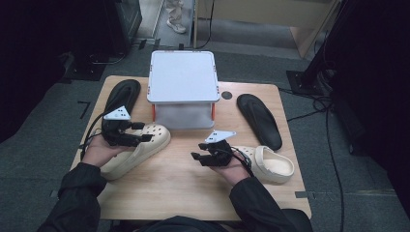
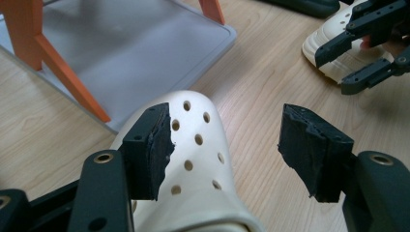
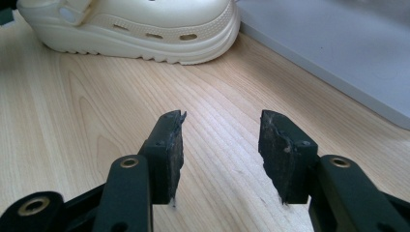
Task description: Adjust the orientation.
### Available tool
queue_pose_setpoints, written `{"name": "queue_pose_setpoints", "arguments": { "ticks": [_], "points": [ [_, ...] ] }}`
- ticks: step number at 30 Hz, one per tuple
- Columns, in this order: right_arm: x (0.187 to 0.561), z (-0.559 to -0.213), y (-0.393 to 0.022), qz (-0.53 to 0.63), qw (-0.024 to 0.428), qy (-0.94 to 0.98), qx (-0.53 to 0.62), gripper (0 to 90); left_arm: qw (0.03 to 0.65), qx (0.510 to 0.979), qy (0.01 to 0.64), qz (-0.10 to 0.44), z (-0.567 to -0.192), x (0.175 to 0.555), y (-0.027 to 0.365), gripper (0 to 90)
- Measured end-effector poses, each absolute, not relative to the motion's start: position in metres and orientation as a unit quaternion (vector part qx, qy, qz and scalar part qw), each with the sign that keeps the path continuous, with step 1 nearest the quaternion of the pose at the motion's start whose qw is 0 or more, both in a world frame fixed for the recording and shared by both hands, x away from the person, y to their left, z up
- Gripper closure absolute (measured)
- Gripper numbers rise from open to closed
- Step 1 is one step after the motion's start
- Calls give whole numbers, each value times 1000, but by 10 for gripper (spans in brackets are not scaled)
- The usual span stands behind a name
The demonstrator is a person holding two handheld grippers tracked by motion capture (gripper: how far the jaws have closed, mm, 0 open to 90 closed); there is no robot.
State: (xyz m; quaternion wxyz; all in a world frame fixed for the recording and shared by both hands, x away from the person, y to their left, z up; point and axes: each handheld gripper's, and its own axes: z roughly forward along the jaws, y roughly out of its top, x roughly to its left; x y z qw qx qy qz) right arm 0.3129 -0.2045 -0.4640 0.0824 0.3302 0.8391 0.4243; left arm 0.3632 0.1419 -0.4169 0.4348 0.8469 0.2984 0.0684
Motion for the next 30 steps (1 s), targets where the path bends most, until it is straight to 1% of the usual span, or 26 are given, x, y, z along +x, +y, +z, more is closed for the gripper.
{"name": "queue_pose_setpoints", "arguments": {
  "ticks": [9, 20, 25, 30],
  "points": [
    [316, -464, -202, 428, 77, 840, 326, 507, 435, 841, 310, 82, -414, 357, 160, 349],
    [321, -465, -195, 428, 69, 842, 321, 506, 433, 829, 341, 95, -416, 349, 187, 333],
    [326, -466, -192, 430, 61, 841, 323, 505, 427, 827, 353, 97, -424, 346, 197, 333],
    [327, -466, -189, 430, 59, 843, 319, 504, 419, 832, 350, 98, -434, 345, 202, 324]
  ]
}}
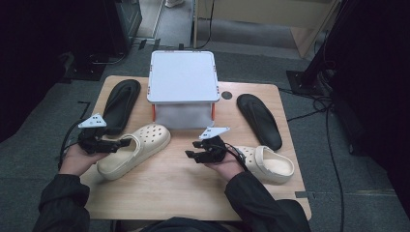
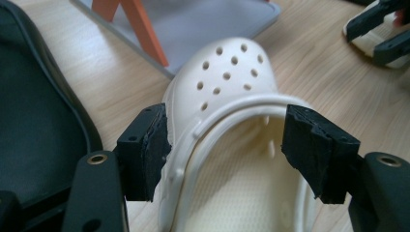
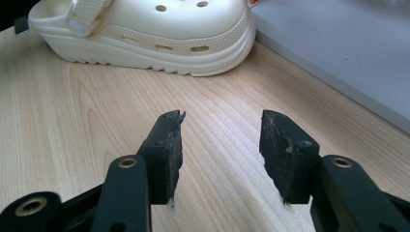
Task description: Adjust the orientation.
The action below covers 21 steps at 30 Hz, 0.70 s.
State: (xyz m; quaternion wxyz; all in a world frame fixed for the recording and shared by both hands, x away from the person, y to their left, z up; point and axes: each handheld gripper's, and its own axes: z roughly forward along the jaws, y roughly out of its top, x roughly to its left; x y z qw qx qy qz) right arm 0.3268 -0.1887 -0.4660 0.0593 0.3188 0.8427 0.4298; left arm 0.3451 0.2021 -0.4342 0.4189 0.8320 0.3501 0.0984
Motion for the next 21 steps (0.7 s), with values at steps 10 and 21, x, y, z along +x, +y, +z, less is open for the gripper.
{"name": "queue_pose_setpoints", "arguments": {
  "ticks": [10, 21],
  "points": [
    [325, -468, -189, 425, 63, 845, 317, 500, 409, 838, 349, 93, -451, 354, 201, 313],
    [319, -470, -190, 421, 72, 846, 319, 500, 395, 852, 335, 81, -458, 367, 187, 409]
  ]
}}
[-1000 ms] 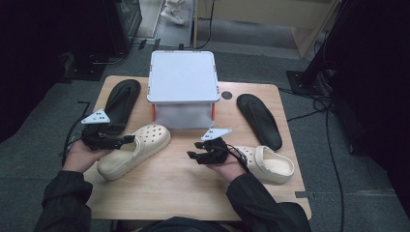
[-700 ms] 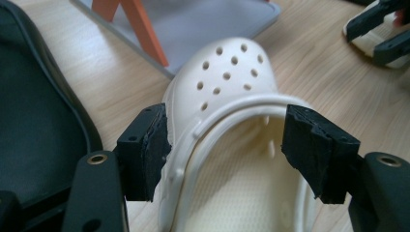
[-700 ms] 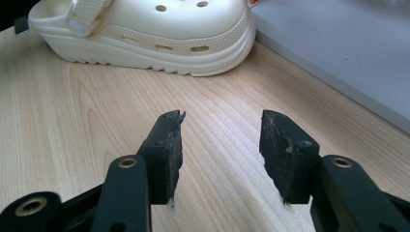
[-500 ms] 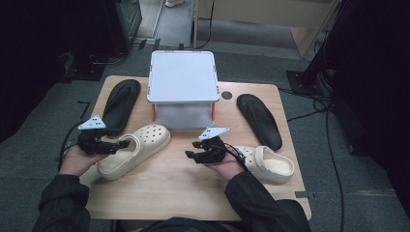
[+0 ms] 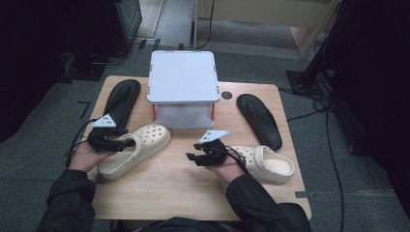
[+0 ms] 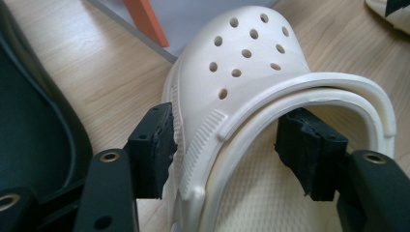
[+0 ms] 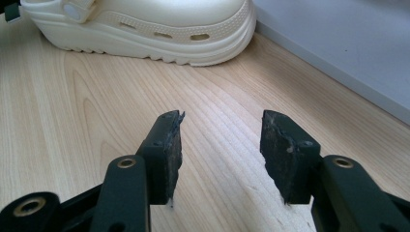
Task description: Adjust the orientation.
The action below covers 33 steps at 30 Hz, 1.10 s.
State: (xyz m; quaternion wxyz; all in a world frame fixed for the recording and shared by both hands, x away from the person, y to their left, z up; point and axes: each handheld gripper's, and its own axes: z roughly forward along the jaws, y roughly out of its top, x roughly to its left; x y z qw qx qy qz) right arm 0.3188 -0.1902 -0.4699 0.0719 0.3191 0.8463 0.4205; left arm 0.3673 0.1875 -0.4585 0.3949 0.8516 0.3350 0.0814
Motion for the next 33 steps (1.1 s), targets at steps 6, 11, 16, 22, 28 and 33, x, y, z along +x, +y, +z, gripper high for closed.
{"name": "queue_pose_setpoints", "arguments": {
  "ticks": [6, 11, 16, 22, 28, 33],
  "points": [
    [317, -471, -192, 421, 71, 845, 321, 519, 396, 851, 337, 80, -459, 371, 185, 470],
    [316, -471, -191, 430, 60, 842, 320, 612, 389, 855, 331, 92, -457, 369, 185, 532],
    [315, -471, -190, 435, 52, 840, 320, 645, 386, 858, 322, 108, -455, 364, 182, 596],
    [314, -471, -188, 438, 51, 840, 316, 679, 389, 863, 309, 90, -453, 362, 172, 642],
    [313, -470, -184, 449, 53, 835, 313, 714, 398, 866, 293, 70, -451, 356, 153, 652],
    [311, -471, -177, 452, 54, 837, 304, 718, 414, 866, 280, 31, -449, 351, 133, 647]
  ]
}}
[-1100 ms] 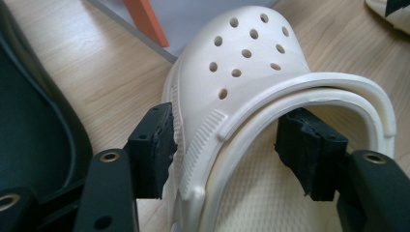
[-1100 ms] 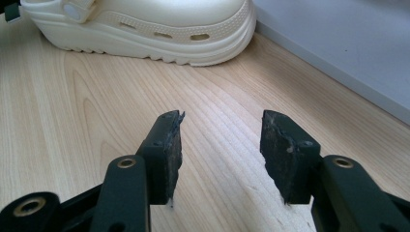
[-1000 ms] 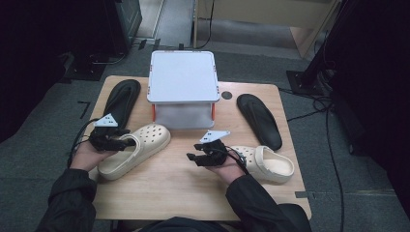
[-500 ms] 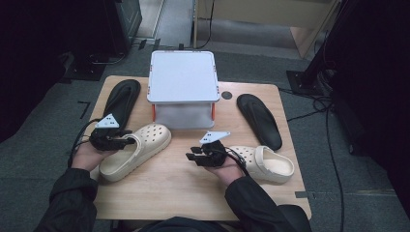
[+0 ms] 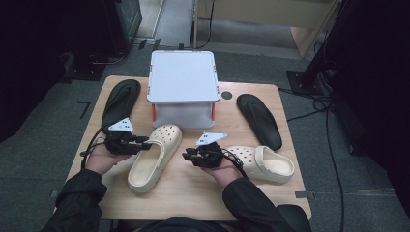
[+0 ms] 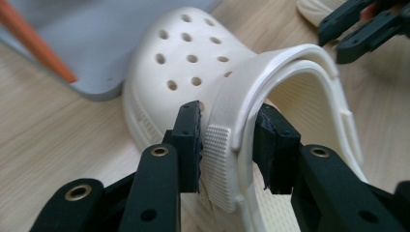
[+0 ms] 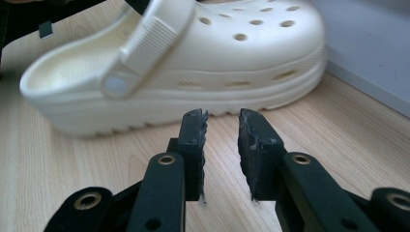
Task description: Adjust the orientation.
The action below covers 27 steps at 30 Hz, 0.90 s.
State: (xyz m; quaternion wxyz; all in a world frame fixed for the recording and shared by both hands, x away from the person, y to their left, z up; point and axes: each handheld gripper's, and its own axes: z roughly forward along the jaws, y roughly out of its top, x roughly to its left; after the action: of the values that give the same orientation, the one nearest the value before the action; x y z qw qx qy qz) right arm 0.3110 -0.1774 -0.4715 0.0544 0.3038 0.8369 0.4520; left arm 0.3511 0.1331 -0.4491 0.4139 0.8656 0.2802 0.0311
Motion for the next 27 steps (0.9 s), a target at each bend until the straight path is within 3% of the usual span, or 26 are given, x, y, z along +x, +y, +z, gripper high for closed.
{"name": "queue_pose_setpoints", "arguments": {
  "ticks": [7, 10, 14, 16, 19, 27],
  "points": [
    [310, -473, -170, 454, 57, 838, 298, 706, 421, 856, 298, 5, -448, 350, 128, 620],
    [311, -471, -169, 453, 66, 838, 295, 639, 429, 851, 302, 1, -451, 351, 131, 602],
    [311, -469, -169, 456, 68, 835, 299, 617, 422, 857, 295, 6, -450, 351, 132, 493],
    [310, -468, -169, 457, 69, 834, 300, 613, 422, 859, 289, 9, -448, 349, 132, 479],
    [310, -463, -168, 468, 70, 827, 302, 539, 439, 855, 277, 8, -441, 346, 135, 441],
    [316, -456, -148, 477, 69, 822, 303, 461, 445, 842, 306, 11, -428, 357, 144, 512]
  ]
}}
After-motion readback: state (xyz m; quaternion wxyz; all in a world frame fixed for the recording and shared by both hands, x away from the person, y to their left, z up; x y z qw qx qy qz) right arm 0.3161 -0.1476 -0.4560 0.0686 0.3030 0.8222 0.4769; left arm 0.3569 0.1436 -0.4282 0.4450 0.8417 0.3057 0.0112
